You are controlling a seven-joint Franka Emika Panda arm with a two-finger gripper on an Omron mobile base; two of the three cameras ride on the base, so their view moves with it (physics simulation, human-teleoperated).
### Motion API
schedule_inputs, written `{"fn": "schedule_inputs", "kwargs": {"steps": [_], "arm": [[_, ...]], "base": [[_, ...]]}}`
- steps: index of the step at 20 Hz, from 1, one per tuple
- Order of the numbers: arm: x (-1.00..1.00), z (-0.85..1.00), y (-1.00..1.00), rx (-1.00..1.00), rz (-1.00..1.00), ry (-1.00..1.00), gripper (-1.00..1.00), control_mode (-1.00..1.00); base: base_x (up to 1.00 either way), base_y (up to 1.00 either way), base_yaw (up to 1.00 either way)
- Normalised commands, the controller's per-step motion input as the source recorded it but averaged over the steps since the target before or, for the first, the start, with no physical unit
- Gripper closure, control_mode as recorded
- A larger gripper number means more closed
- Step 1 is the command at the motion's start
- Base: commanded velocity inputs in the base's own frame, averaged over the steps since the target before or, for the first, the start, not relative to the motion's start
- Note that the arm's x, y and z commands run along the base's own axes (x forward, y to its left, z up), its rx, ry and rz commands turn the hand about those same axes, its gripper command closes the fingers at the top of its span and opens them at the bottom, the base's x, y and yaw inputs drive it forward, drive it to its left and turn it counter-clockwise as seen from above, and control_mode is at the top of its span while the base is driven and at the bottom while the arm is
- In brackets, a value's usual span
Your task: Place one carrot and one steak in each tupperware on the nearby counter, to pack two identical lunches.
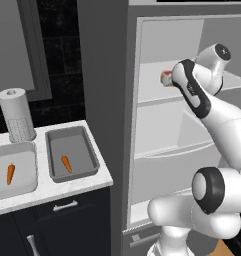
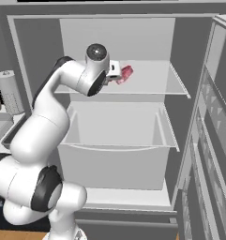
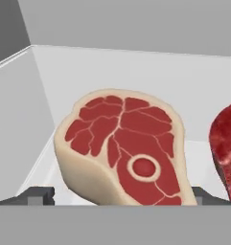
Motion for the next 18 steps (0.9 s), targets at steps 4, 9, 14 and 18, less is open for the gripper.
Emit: {"fn": "schedule_inputs", "kwargs": {"steps": [4, 9, 14, 18], "arm": [[0.41, -0.12, 0.00, 0.04, 0.04, 0.00, -1.00, -1.00], [0.55, -0.05, -0.06, 0.08, 0.03, 0.00, -1.00, -1.00], [0.35, -0.28, -0.06, 0.04, 0.03, 0.00, -1.00, -1.00], [0.00, -0.49, 0.00, 0.00, 0.03, -0.03, 1.00, -1.00]], "base": [[0.00, 0.00, 0.00], [0.00, 0.00, 0.00], [0.00, 0.00, 0.00], [0.00, 0.00, 0.00]]}}
